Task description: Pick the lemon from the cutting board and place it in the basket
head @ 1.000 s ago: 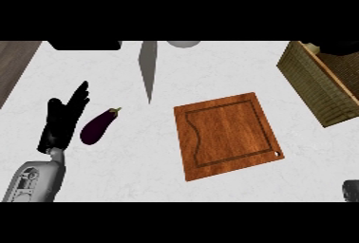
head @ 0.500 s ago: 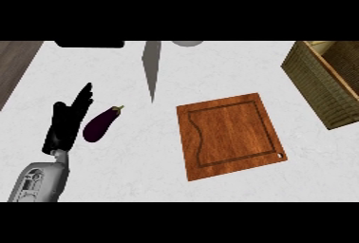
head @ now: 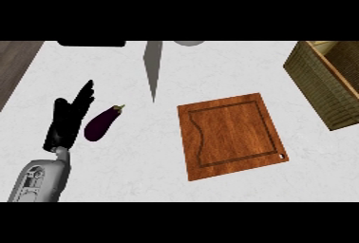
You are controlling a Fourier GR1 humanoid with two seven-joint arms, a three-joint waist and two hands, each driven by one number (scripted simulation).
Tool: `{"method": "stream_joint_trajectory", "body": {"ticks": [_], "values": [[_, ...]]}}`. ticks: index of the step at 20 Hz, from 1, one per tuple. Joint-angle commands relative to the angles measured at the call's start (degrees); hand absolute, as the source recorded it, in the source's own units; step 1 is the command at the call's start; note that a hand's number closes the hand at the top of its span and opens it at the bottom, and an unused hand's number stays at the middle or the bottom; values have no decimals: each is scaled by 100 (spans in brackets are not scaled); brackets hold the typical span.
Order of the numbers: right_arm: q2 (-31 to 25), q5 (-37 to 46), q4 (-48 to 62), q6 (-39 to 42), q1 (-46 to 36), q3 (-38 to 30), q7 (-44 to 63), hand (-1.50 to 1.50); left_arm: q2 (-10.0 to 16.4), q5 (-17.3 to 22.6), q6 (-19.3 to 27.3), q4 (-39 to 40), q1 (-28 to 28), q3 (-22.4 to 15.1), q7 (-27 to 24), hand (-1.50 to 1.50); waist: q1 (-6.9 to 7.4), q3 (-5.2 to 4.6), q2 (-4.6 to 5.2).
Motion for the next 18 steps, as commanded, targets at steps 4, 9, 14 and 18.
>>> {"method": "stream_joint_trajectory", "body": {"ticks": [4,9,14,18], "values": [[-745,594,1798,-681,-151,-55,-1556,150,-95,-70,13,2,-39,-78,68,0,64,2,27],[-673,586,2435,-858,-1,-57,-2597,150,-27,36,-90,-50,161,50,-156,0,61,2,4],[-1038,817,3408,-1076,-11,-112,-3472,150,-64,-17,-75,-309,222,-30,-66,0,137,6,26],[-642,1070,3692,-1564,100,11,-3514,150,-80,-4,-89,-432,176,-35,284,0,95,7,3]]}}
